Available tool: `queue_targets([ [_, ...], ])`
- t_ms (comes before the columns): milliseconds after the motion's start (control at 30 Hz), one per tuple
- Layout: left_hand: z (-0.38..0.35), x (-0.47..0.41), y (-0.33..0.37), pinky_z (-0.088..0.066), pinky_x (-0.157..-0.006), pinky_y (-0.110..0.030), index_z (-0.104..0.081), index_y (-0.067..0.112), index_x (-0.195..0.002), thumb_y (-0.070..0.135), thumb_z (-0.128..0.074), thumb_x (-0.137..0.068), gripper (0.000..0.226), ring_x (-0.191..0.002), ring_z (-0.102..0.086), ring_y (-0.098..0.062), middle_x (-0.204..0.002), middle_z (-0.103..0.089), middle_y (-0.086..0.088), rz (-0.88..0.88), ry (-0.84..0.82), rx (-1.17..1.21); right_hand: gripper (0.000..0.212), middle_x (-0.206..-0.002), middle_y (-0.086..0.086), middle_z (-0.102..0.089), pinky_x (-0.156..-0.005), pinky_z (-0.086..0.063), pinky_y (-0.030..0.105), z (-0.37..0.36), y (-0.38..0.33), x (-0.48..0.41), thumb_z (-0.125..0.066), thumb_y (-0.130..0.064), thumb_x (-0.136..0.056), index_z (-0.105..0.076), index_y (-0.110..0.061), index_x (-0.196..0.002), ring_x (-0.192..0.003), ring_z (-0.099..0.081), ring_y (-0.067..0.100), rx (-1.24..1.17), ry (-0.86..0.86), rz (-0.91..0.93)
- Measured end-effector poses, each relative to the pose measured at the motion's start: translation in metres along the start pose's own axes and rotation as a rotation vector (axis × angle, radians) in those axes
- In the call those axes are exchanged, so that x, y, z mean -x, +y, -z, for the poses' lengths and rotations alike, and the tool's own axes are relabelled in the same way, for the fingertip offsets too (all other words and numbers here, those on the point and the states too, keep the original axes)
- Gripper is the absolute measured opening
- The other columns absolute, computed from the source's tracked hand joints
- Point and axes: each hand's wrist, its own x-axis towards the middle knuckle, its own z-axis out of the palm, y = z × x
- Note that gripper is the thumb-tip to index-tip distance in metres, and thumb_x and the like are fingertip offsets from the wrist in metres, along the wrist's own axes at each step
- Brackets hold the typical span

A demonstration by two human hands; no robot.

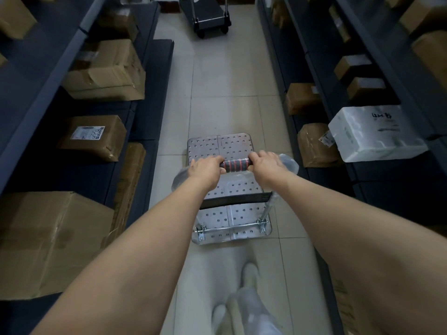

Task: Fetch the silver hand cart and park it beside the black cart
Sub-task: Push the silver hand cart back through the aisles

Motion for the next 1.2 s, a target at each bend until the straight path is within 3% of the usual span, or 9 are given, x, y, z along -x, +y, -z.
queue_targets([
  [233, 0.027, -0.041, -0.014, -0.036, -0.097, -0.041, -0.055, 0.024, -0.116, 0.03, -0.047, -0.098, 0.02, -0.107, -0.053, -0.028, -0.112, -0.06, -0.004, 0.044, 0.036, -0.028, 0.03, -0.118, 0.008, -0.052, -0.104, -0.033, 0.038, 0.018, -0.015, -0.049, -0.051, -0.015, -0.094, -0.048, -0.017, -0.124, -0.113, -0.046, 0.026, -0.023, -0.064, 0.004],
  [533, 0.055, -0.113, -0.035, -0.015, -0.113, -0.052, -0.053, 0.026, -0.123, 0.025, -0.046, -0.099, 0.025, -0.121, -0.048, -0.03, -0.124, -0.057, -0.004, 0.141, 0.022, -0.044, 0.035, -0.114, 0.007, -0.059, -0.091, -0.041, 0.034, 0.048, -0.024, -0.132, -0.056, -0.008, -0.092, -0.049, -0.017, -0.125, -0.108, -0.056, 0.026, 0.018, -0.194, 0.05],
  [733, 0.071, -0.15, -0.042, -0.028, -0.103, -0.049, -0.056, 0.028, -0.119, 0.024, -0.048, -0.098, 0.023, -0.117, -0.049, -0.03, -0.12, -0.059, -0.004, 0.171, 0.044, -0.004, 0.029, -0.113, 0.008, -0.061, -0.084, -0.043, 0.035, 0.054, -0.027, -0.179, -0.053, -0.012, -0.095, -0.052, -0.019, -0.123, -0.108, -0.057, 0.028, -0.007, -0.221, 0.043],
  [967, 0.095, -0.184, -0.039, -0.032, -0.104, -0.048, -0.055, 0.031, -0.121, 0.029, -0.047, -0.099, 0.024, -0.113, -0.053, -0.027, -0.118, -0.059, -0.003, 0.174, 0.071, -0.013, 0.028, -0.1, 0.007, -0.057, -0.086, -0.044, 0.036, 0.065, -0.02, -0.224, -0.053, -0.01, -0.094, -0.051, -0.02, -0.12, -0.107, -0.055, 0.029, -0.034, -0.197, 0.041],
  [1067, 0.108, -0.202, -0.036, -0.039, -0.091, -0.039, -0.052, 0.033, -0.126, 0.031, -0.046, -0.1, 0.028, -0.11, -0.055, -0.026, -0.117, -0.059, -0.002, 0.153, 0.073, -0.048, 0.032, -0.097, 0.004, -0.052, -0.084, -0.043, 0.035, 0.073, -0.015, -0.245, -0.053, -0.009, -0.094, -0.05, -0.024, -0.122, -0.108, -0.053, 0.029, -0.036, -0.199, 0.017],
  [1200, 0.122, -0.237, -0.033, -0.035, -0.076, -0.032, -0.052, 0.035, -0.126, 0.035, -0.048, -0.098, 0.028, -0.107, -0.056, -0.026, -0.114, -0.062, -0.002, 0.144, 0.056, -0.069, 0.027, -0.094, 0.002, -0.051, -0.091, -0.042, 0.036, 0.085, -0.007, -0.273, -0.053, -0.011, -0.095, -0.051, -0.023, -0.119, -0.105, -0.053, 0.027, -0.037, -0.15, -0.003],
])
